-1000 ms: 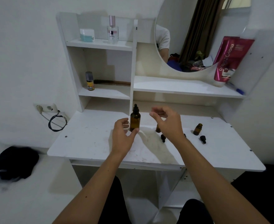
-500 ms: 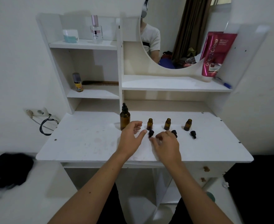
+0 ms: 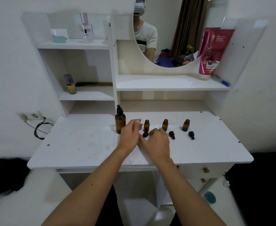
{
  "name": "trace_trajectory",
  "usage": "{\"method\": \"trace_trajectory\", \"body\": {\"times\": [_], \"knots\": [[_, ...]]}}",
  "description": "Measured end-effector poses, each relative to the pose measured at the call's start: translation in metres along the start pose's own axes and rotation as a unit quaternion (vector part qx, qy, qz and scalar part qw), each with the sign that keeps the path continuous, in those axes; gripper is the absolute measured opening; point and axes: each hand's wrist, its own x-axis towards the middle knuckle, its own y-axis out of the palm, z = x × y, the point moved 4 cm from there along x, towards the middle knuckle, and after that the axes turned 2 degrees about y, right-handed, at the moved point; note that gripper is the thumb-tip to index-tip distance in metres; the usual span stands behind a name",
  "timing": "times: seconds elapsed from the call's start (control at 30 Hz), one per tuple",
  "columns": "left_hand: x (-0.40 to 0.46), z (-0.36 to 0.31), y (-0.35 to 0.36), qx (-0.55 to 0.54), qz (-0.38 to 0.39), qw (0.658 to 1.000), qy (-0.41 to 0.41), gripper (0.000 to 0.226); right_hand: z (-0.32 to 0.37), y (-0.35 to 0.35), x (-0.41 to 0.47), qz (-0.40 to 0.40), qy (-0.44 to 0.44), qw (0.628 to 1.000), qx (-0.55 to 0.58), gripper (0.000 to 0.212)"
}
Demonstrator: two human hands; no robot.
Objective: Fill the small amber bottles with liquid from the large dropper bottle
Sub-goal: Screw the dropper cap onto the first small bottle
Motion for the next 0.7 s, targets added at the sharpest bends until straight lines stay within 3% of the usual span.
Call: {"method": "trace_trajectory", "body": {"times": [0.17,0.3,0.53,0.7], "knots": [[0.005,0.002,0.002,0.013,0.010,1.000,-0.001,0.029,0.000,0.004,0.004,-0.003,0.018,1.000,-0.002,0.031],[0.009,0.001,0.004,0.030,0.009,0.999,0.007,0.029,-0.013,-0.005,0.001,-0.005,0.021,1.000,0.015,0.019],[0.014,0.000,0.014,0.046,0.025,0.998,0.025,0.035,-0.037,-0.038,-0.005,-0.020,0.004,0.997,0.074,0.031],[0.016,0.001,0.015,0.061,0.031,0.997,0.029,0.031,-0.036,-0.048,0.006,-0.025,-0.037,0.987,0.155,0.022]]}}
